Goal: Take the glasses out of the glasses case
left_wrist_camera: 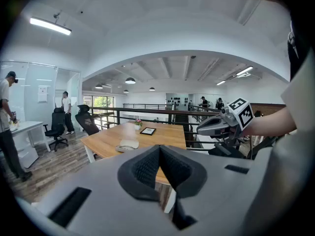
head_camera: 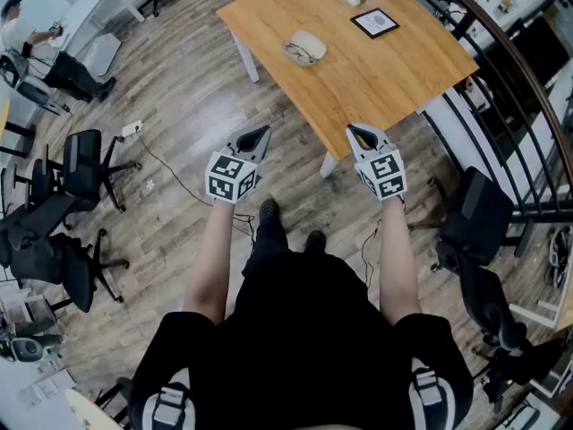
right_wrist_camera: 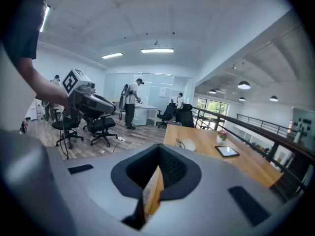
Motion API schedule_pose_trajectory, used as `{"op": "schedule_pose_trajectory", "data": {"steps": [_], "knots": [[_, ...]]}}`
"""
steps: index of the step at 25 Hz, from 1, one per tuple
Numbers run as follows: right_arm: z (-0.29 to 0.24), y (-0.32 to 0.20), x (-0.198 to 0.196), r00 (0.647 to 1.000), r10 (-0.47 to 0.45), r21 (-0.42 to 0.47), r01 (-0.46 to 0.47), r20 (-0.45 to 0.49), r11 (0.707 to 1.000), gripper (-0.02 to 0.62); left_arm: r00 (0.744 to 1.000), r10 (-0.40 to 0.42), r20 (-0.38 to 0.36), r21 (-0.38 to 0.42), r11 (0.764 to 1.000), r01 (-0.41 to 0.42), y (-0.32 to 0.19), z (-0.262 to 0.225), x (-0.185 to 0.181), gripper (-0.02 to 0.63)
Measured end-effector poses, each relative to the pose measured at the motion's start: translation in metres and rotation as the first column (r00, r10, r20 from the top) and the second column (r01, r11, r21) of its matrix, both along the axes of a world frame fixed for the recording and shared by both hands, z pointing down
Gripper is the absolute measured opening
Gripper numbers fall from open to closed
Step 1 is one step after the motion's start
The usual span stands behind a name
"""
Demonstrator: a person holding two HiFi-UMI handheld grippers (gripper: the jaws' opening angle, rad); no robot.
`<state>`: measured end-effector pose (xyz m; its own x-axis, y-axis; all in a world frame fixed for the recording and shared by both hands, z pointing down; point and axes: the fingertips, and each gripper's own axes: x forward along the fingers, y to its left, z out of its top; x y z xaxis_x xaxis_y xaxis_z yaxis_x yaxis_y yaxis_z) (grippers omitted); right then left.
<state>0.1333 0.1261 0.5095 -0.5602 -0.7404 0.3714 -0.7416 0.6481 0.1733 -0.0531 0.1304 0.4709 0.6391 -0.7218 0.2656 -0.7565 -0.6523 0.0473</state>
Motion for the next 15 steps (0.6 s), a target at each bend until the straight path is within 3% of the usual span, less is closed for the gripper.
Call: {"op": "schedule_pose_trajectory", "data": {"steps": [15], "knots": [[0.0018,-0.0006,0.009,1.0,0.012,0.003,-0.012,0.003,1.0,0.008,1.0,-0.013,0.014,0.022,1.0,0.012,0.0029,-0.0065,0.0069,0.02]]}}
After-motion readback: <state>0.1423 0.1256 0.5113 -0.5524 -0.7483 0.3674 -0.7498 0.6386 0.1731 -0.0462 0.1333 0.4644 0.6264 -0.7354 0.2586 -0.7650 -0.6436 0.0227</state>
